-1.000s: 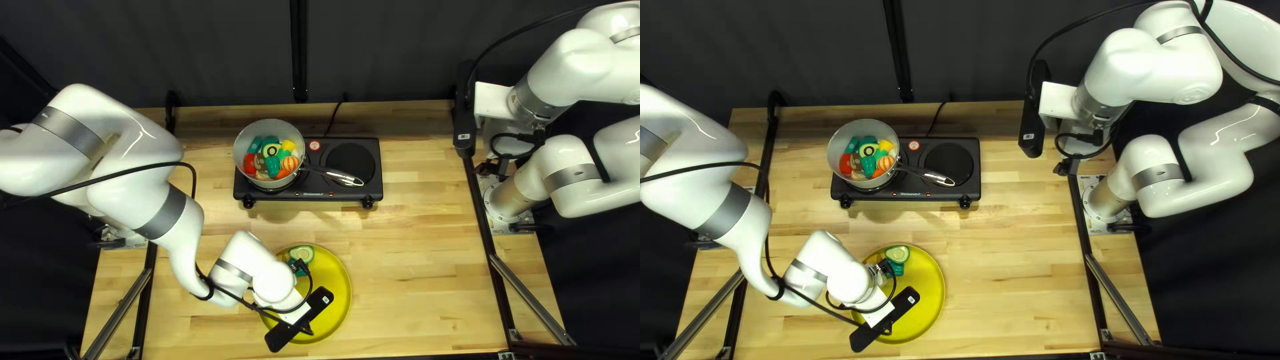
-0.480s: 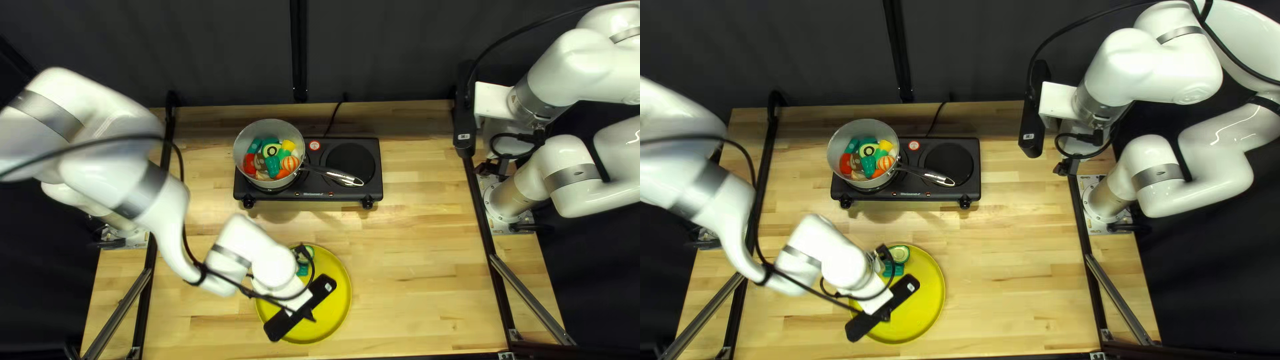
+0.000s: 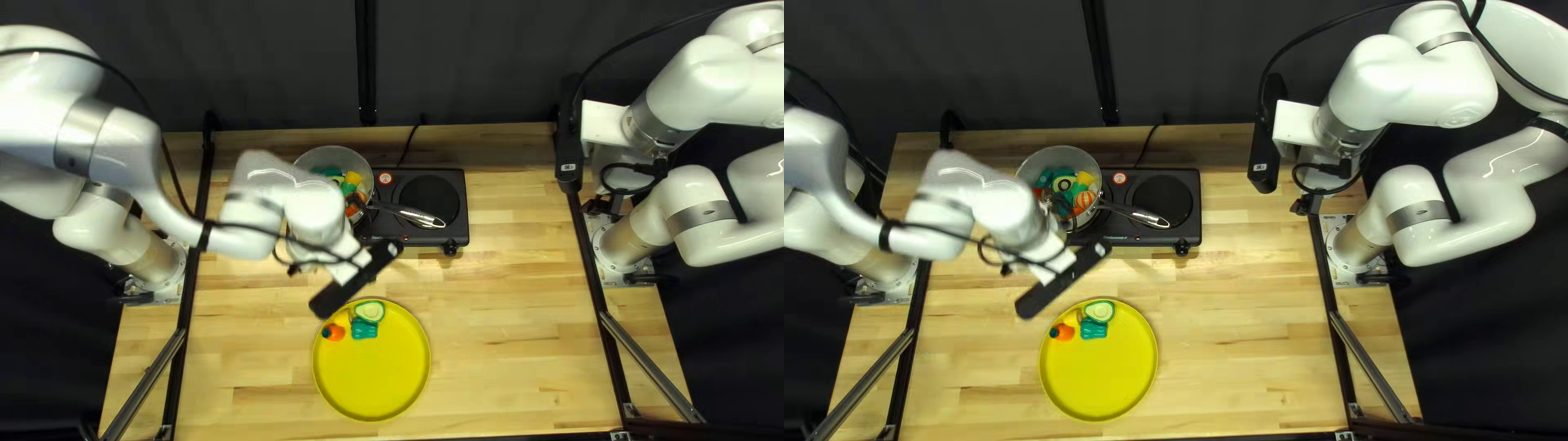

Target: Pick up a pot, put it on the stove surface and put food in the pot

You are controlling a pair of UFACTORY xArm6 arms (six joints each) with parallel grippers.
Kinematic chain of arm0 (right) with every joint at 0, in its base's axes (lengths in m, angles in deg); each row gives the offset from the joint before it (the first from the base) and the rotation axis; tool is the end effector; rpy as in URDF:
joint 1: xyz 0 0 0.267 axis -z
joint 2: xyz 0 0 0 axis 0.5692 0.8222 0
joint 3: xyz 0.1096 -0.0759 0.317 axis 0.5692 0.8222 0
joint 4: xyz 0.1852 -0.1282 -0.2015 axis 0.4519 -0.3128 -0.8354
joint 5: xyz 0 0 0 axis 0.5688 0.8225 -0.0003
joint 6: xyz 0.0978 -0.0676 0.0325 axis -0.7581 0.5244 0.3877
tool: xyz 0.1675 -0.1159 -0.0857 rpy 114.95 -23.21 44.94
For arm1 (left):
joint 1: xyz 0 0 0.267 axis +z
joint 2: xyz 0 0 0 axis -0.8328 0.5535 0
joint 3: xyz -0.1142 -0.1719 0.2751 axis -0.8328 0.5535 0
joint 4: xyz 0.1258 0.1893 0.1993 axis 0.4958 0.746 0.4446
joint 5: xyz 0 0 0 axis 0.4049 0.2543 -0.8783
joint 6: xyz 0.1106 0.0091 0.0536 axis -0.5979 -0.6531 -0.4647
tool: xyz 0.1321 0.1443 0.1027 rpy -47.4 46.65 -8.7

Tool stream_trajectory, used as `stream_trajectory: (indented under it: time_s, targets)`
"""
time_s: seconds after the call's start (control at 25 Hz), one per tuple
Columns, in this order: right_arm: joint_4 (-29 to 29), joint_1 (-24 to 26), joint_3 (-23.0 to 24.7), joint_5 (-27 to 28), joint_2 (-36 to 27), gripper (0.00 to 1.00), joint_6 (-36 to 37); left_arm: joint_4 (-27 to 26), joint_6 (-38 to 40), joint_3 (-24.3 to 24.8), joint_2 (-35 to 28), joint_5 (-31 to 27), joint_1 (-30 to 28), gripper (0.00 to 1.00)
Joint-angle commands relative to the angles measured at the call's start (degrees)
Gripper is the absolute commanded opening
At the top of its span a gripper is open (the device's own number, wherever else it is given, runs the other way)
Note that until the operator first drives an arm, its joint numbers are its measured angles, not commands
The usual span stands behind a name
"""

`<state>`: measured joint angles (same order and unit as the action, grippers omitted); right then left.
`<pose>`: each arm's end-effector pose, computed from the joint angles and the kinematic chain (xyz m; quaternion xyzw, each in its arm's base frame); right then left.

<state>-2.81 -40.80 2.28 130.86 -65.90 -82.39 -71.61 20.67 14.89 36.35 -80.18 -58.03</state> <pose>0.1224 -0.0031 0.3127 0.9943 -0.1041 0.0047 0.0242 0.3329 0.0248 0.2355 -0.9171 0.3897 0.0771 0.0328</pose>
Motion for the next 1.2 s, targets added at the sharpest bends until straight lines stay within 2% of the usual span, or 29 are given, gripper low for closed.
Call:
stream_trajectory:
  time_s: [0.04, 0.2, 0.52, 0.56, 0.6, 1.04, 1.2]
  targets:
    - [0.00, 0.00, 0.00, 0.00, 0.00, 1.00, 0.00, 1.10, -4.20, 0.60, 1.51, 2.86, 7.27, 0.00]
    - [0.00, 0.00, 0.00, 0.00, 0.00, 1.00, 0.00, 1.19, -3.66, 1.03, 3.05, 5.06, 8.34, 0.00]
    - [0.00, 0.00, 0.00, 0.00, 0.00, 1.00, 0.00, 1.19, -3.55, 1.04, 3.11, 5.12, 8.34, 0.00]
    - [0.00, 0.00, 0.00, 0.00, 0.00, 1.00, 0.00, 1.19, -3.55, 1.04, 3.11, 5.12, 8.34, 0.88]
    - [0.00, 0.00, 0.00, 0.00, 0.00, 1.00, 0.00, 1.19, -3.55, 1.04, 3.11, 5.12, 8.34, 1.00]
    - [0.00, 0.00, 0.00, 0.00, 0.00, 1.00, 0.00, 1.19, -3.55, 1.04, 3.11, 5.12, 8.34, 1.00]
    - [0.00, 0.00, 0.00, 0.00, 0.00, 1.00, 0.00, 1.82, 3.78, -1.67, 1.63, -0.71, 1.31, 1.00]
